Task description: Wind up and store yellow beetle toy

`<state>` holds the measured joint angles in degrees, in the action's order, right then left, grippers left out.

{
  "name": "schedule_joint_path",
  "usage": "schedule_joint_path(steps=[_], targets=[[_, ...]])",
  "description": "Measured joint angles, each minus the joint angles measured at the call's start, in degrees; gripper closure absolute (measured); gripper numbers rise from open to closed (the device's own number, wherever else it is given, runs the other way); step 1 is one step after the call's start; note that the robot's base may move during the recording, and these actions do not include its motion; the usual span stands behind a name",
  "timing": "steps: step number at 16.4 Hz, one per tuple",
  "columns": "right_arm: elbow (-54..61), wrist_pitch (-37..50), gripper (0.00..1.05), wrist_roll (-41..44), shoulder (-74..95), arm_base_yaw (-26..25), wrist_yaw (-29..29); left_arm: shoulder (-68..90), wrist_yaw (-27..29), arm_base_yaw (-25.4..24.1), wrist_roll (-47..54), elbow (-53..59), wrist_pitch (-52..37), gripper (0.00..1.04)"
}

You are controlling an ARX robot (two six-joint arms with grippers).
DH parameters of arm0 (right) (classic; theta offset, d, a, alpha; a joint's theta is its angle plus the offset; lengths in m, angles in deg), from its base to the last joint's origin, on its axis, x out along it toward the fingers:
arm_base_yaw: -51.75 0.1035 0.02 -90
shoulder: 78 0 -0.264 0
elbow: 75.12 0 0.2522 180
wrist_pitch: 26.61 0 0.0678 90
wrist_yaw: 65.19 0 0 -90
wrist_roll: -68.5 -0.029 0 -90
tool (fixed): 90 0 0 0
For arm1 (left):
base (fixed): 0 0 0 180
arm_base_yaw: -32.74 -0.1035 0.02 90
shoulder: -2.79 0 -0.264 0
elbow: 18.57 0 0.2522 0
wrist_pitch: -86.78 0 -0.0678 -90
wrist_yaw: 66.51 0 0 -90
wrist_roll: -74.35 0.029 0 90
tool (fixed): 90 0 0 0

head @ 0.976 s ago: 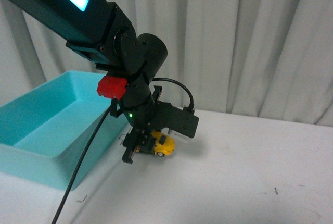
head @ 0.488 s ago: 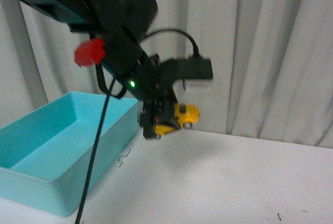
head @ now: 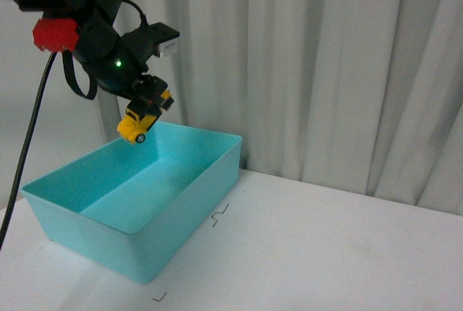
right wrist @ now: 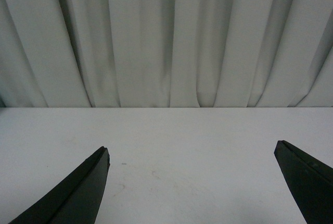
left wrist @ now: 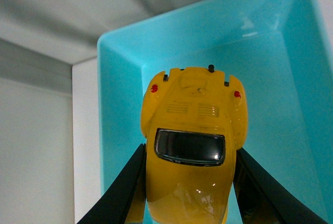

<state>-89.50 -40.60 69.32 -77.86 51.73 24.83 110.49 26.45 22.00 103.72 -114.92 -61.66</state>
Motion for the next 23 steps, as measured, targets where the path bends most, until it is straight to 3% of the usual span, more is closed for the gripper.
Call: schedule_joint_path(steps=[9, 12, 17, 23], targets=[[0.0, 0.0, 0.07, 0.0, 0.0, 0.0, 0.02, 5.38, 5.2, 0.52, -4.22, 0.0, -1.53, 0.64], [0.0, 0.0, 0.07, 0.0, 0.0, 0.0, 0.0, 19.74, 11.43, 1.53, -3.93, -7.5, -3.72, 0.64], [0.0, 0.0, 0.07, 0.0, 0.0, 0.0, 0.0, 27.1, 10.25, 0.02, -3.65, -14.03, 1.92, 0.63], [0.0, 0.0, 0.07, 0.0, 0.0, 0.0, 0.0, 27.32, 3.93, 0.15, -8.0, -15.87, 6.03, 0.05]])
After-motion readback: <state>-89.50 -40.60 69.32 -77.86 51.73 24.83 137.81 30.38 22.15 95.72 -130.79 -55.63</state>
